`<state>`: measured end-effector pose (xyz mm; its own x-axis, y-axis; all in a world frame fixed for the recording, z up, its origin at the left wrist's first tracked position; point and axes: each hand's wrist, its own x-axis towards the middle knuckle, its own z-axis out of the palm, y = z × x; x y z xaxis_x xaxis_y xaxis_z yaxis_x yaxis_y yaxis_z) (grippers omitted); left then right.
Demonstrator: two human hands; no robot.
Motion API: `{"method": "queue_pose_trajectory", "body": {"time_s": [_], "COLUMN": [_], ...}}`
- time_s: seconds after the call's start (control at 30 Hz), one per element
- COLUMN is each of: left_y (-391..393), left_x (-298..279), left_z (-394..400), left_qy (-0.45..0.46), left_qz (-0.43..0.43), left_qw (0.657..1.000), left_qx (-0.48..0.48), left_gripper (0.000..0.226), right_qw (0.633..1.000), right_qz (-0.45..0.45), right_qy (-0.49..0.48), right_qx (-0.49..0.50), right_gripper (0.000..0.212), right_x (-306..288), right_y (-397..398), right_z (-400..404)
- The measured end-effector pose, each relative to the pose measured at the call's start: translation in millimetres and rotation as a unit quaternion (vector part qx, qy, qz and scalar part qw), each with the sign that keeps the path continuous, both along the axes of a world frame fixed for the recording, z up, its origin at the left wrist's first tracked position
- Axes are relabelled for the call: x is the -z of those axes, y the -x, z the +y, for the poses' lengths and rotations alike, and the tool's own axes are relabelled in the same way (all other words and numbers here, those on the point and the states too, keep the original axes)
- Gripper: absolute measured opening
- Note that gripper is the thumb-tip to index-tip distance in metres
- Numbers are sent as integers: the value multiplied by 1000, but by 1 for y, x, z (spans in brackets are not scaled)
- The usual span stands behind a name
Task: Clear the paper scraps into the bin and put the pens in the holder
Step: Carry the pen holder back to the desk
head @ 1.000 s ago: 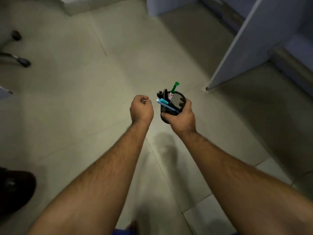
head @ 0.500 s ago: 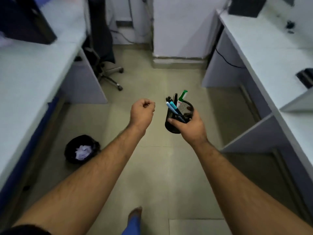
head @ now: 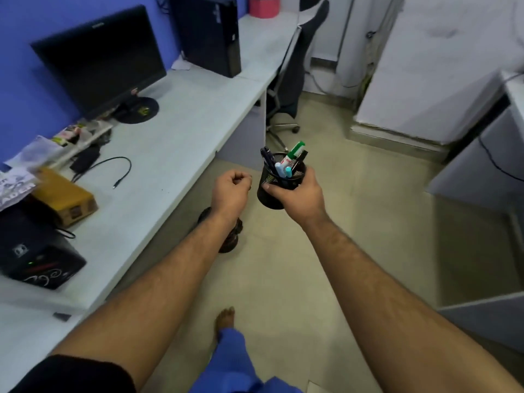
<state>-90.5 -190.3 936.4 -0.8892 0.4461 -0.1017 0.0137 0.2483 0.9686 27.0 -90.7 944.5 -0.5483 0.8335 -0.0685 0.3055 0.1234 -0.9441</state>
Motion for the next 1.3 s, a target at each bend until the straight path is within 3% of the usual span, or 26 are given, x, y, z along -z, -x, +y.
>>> {"method": "queue_pose_trajectory", "body": {"time_s": [0.17,0.33,0.53,0.67,0.8,1.2,1.3], "left_y": [123,229,328,364,367,369,372], "left_x": [43,83,172,221,251,257,252], "left_z": [-33,-64,-105,-121,-126,-125,-125], "left_qy": [15,125,347,417,431,422,398], "left_qz": [-25,31,140,216,284,293,267], "left_qw": [997,987,926,883,856,858,878], "left_qx": [-69,-100,-41,6,5,-24,-15], "left_gripper": [7,21,50,56,57,53,53], "right_qw": [999,996,989,985,983,982,977], "right_qz": [-26,-35,-38,-70,-84,-70,-95], "right_qy": [-2,16,68,75,65,63,88], "right_qx": [-38,-81,-123,-136,-148,-166,-168], "right_gripper": [70,70,61,72,74,78,84], "right_x": [21,48,95,140,171,196,189], "right_y": [123,235,348,399,431,468,471], "right_z": [-26,-49,-61,-68,-78,-89,-89]}}
